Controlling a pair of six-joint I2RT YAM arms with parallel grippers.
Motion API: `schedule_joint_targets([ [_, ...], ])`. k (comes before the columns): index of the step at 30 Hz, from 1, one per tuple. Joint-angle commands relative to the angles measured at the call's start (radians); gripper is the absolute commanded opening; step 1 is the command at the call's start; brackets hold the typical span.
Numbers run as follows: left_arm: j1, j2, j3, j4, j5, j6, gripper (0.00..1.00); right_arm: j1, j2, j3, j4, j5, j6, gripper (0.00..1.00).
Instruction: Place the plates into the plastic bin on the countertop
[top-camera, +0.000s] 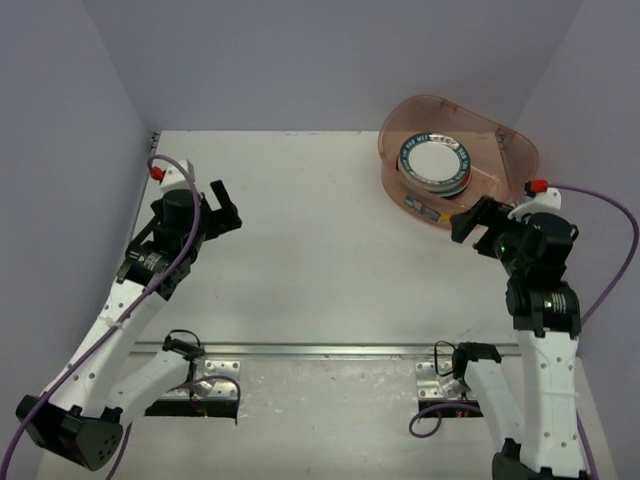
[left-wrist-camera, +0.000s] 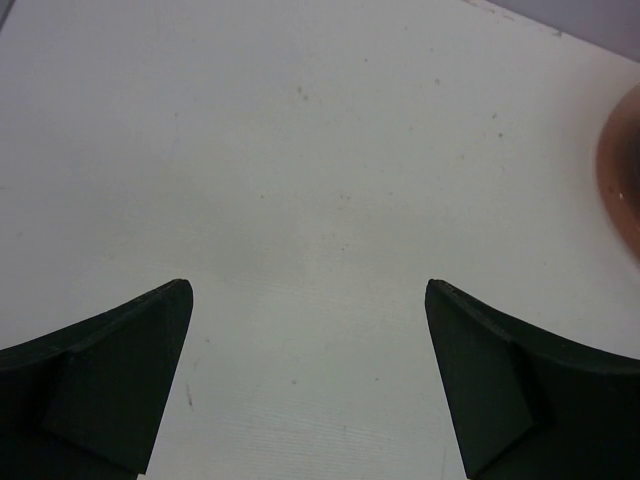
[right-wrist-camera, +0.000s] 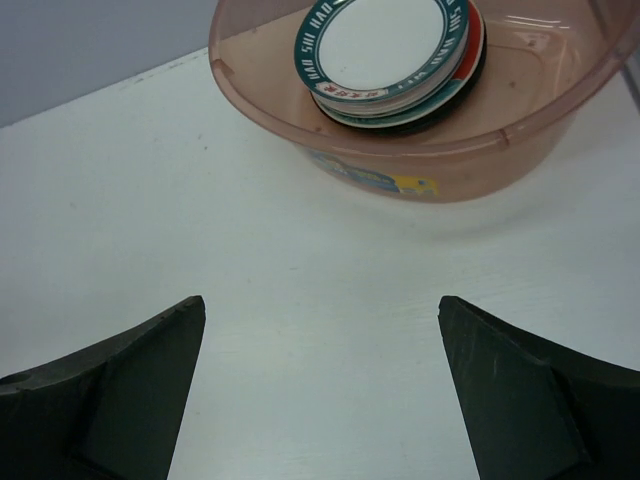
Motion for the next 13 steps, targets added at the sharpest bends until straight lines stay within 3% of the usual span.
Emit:
schedule_joint_targets([
  [1,0.007,-0.073,-0.033,0.046,-0.1,0.008,1.0,0.013,-0.08,-0.007,-0.09,0.073,-0.132,0.99],
  [8,0.007,-0.179,-0.179,0.097,-0.101,0.011,1.0,0.014,-0.153,-0.03,-0.092,0.013,-0.143,0.99],
  [13,0.007,-0.19,-0.197,0.117,-0.07,0.02,1.0,0.014,-0.16,-0.051,-0.082,-0.018,-0.154,0.99],
])
